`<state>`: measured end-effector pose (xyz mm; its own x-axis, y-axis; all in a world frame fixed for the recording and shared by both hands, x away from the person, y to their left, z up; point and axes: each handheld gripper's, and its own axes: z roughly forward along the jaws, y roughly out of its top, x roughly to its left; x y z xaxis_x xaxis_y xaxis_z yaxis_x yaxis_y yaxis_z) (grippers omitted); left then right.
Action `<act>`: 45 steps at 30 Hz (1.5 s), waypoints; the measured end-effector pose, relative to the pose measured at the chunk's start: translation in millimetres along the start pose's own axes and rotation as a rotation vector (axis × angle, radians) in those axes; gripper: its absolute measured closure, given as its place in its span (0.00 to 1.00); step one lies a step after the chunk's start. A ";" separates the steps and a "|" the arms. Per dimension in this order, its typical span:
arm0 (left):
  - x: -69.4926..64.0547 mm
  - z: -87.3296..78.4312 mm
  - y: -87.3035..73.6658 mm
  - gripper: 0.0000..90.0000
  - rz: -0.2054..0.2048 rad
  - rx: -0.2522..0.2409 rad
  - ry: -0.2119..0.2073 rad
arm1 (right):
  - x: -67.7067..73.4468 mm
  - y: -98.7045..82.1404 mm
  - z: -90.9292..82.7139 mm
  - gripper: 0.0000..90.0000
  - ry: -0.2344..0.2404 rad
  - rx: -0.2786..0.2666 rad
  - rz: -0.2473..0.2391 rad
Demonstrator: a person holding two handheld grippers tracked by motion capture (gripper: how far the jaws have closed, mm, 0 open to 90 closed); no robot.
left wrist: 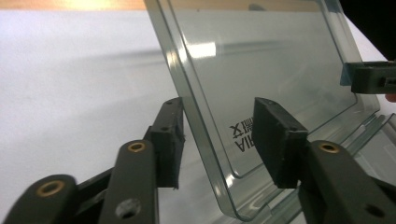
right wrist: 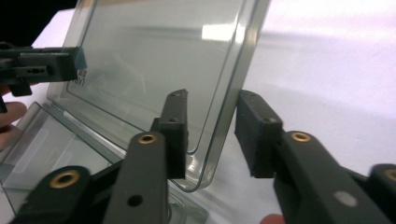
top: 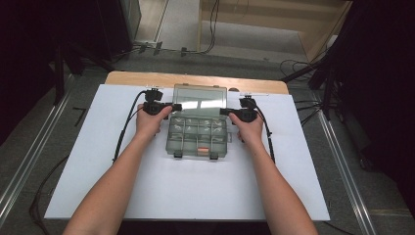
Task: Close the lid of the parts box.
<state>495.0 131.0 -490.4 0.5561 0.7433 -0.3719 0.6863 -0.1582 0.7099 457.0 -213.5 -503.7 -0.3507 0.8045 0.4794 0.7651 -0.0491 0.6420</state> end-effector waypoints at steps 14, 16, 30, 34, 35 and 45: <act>3.5 -20.8 1.3 0.84 0.060 -0.061 -0.061 | 10.9 -1.0 -17.4 0.90 -0.043 -0.073 -0.125; 4.8 -22.7 0.9 0.86 0.055 -0.060 -0.067 | 11.6 -1.8 -18.0 0.90 -0.049 -0.078 -0.143; 1.4 -26.2 -5.8 0.92 0.061 -0.099 -0.052 | 11.6 -1.8 -18.3 0.81 -0.054 -0.075 -0.134; -1.6 -27.9 -9.0 0.93 0.081 -0.121 -0.038 | 9.7 5.1 -25.0 0.72 -0.040 -0.102 -0.095; -1.7 -27.9 -9.5 0.93 0.082 -0.126 -0.039 | 10.6 8.9 -28.5 0.73 -0.045 -0.109 -0.092; -3.3 -30.4 -12.6 0.93 0.117 -0.150 -0.039 | 24.3 31.3 -34.4 0.86 -0.071 -0.137 -0.097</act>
<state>470.3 150.3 -479.9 0.6477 0.6993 -0.3025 0.5401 -0.1413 0.8297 453.9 -215.9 -451.4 -0.3769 0.8489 0.3706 0.6468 -0.0453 0.7613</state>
